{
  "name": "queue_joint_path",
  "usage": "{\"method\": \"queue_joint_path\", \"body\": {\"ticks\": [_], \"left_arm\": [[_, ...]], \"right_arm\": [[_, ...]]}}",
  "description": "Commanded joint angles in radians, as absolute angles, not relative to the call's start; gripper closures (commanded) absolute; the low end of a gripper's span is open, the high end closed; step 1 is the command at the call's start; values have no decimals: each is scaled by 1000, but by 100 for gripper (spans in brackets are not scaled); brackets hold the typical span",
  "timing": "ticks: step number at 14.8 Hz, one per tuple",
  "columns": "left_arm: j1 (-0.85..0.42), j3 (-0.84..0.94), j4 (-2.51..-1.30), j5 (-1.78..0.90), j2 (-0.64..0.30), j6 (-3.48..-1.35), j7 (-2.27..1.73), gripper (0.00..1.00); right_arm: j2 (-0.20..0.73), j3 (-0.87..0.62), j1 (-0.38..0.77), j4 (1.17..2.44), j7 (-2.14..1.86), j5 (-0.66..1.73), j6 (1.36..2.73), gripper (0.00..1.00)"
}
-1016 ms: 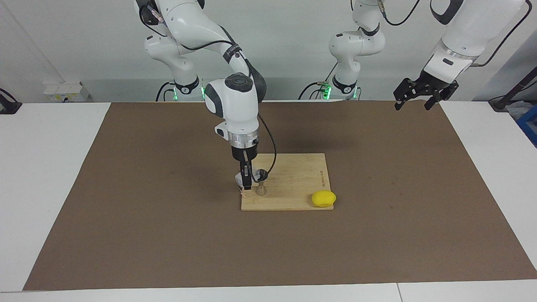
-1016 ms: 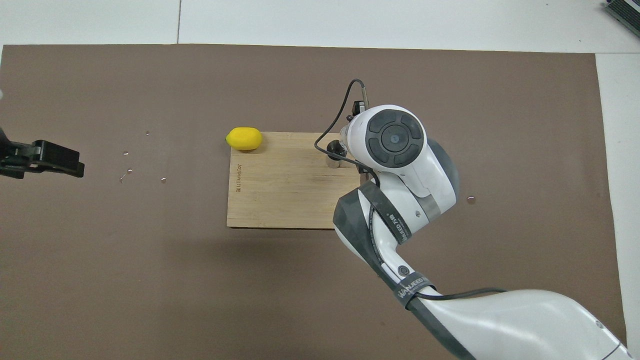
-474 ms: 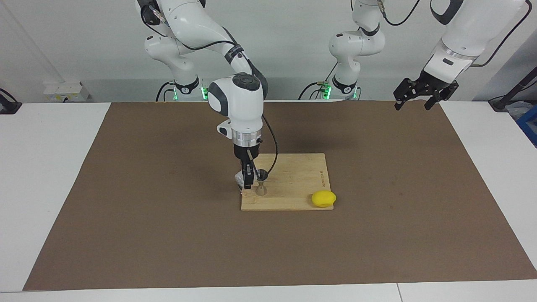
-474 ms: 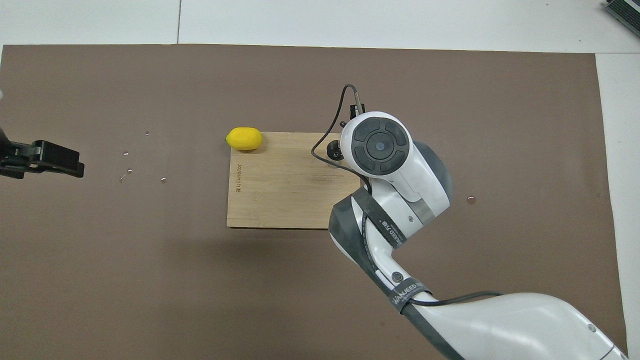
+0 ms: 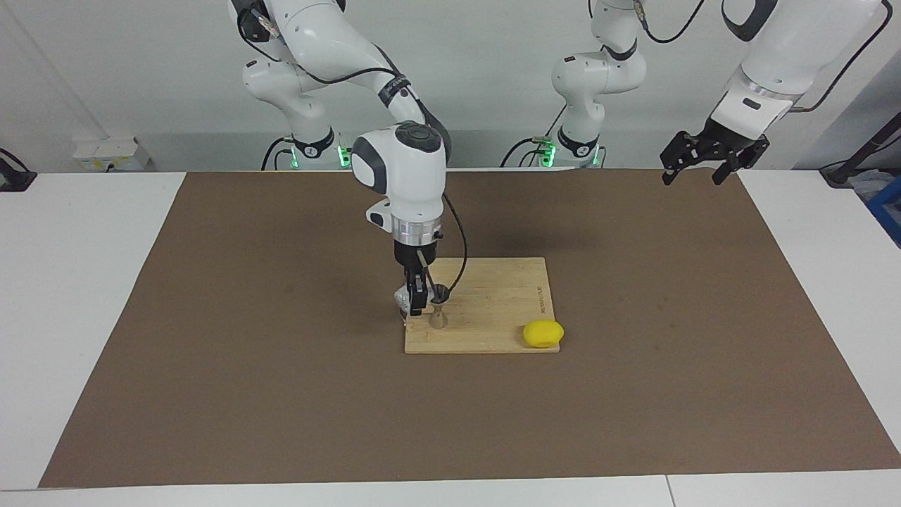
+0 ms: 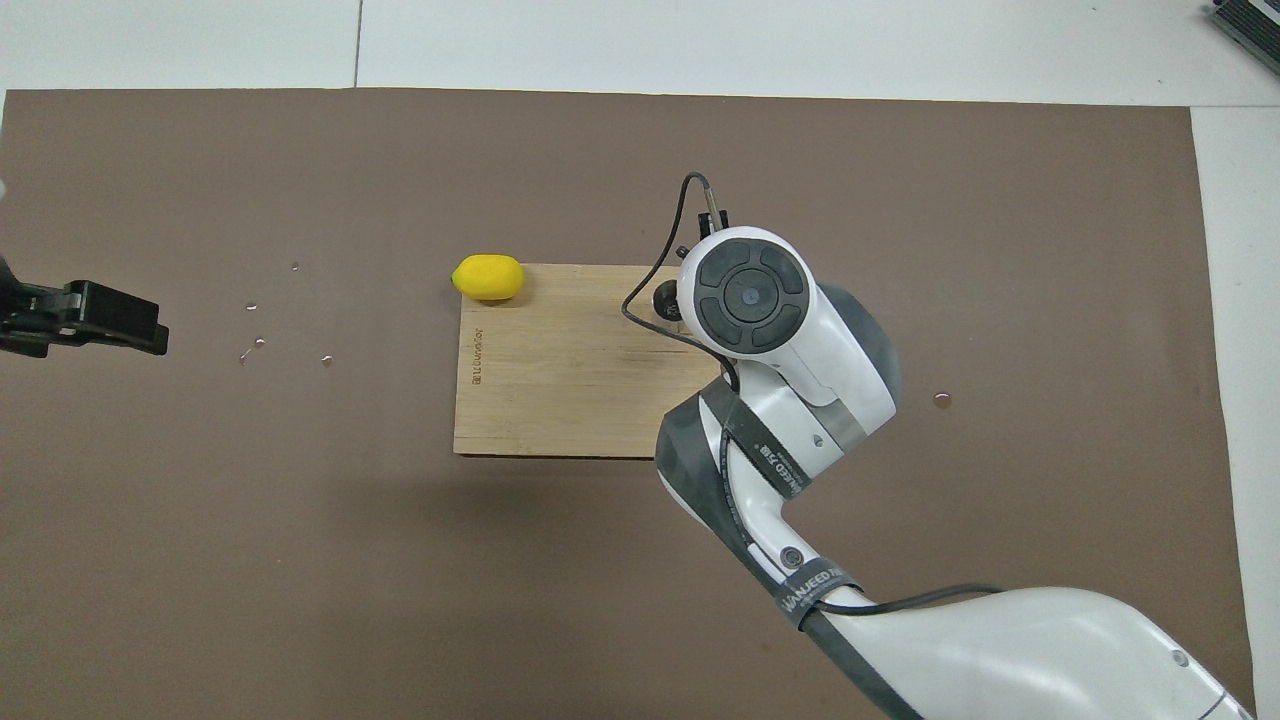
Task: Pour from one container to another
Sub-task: 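Tilt the clear glass with the right gripper over the dark cup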
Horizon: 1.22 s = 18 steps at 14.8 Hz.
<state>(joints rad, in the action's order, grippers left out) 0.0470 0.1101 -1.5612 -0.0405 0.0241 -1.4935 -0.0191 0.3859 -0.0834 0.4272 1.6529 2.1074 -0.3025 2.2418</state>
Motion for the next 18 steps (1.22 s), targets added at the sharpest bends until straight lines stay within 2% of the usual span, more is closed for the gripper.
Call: {"method": "queue_joint_path", "body": {"ticks": [1, 4, 18], "left_arm": [[58, 117, -1572, -28, 38, -1482, -11, 0], [58, 117, -1572, -28, 38, -1482, -11, 0], [58, 117, -1569, -28, 38, -1482, -11, 0]], "right_arm": [[374, -86, 426, 1652, 2121, -322, 2224, 96], [376, -86, 422, 1651, 2123, -298, 2220, 99], [367, -84, 357, 1638, 2097, 30, 2217, 99]]}}
